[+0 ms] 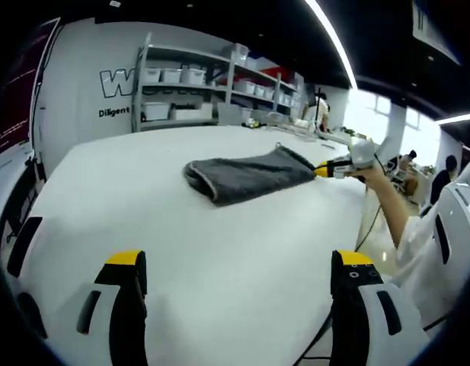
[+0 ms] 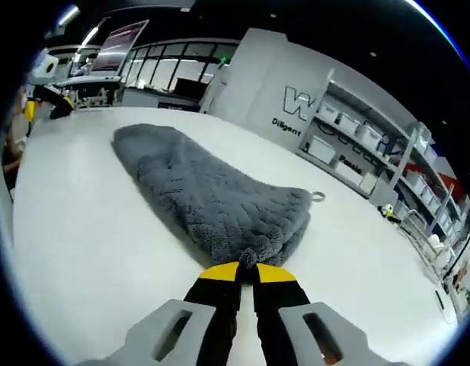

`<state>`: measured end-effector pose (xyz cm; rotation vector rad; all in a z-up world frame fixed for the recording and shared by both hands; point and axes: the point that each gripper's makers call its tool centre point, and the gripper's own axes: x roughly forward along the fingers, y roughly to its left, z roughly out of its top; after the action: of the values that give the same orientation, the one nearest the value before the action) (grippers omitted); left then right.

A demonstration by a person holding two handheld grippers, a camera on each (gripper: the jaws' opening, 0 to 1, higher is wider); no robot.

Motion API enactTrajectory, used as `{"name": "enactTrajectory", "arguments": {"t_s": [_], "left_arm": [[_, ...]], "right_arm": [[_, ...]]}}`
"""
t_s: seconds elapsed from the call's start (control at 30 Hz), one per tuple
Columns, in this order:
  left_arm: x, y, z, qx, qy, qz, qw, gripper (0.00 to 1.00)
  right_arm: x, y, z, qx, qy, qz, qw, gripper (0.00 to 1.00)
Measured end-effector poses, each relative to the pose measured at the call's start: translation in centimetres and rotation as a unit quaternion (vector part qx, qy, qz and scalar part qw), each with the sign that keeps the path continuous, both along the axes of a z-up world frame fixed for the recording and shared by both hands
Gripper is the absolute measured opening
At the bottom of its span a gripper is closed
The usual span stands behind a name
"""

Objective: Open the folded towel by lifting each exposed corner and separating the folded layers until the towel lies flat within the target outline without major curled edges

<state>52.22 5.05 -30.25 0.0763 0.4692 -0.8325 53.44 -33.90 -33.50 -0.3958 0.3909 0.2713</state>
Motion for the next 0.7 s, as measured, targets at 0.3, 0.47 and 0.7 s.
{"name": "enactTrajectory", "arguments": {"t_s": [0.3,0.47,0.7], "left_arm": [[0.8,-0.7,-0.2,-0.003,0.000,-0.007,1.0000,0.99],[0.6,-0.6,-0.2,-0.010,0.003,-0.009,0.9999,0.99],[-0.4,0.6,0.2,-0.012,0.002,-0.003,0.9999,0.99]], "right_arm": [[-4.8,15.3,-0.3,0.073,0.003,0.133,0.9884,0.02],[-4.4,25.5,-0.2,0.086,-0.003,0.226,0.9703,0.02],[-2.7,33.3,-0.3,0.073,-0.012,0.295,0.9528,0.02]]}}
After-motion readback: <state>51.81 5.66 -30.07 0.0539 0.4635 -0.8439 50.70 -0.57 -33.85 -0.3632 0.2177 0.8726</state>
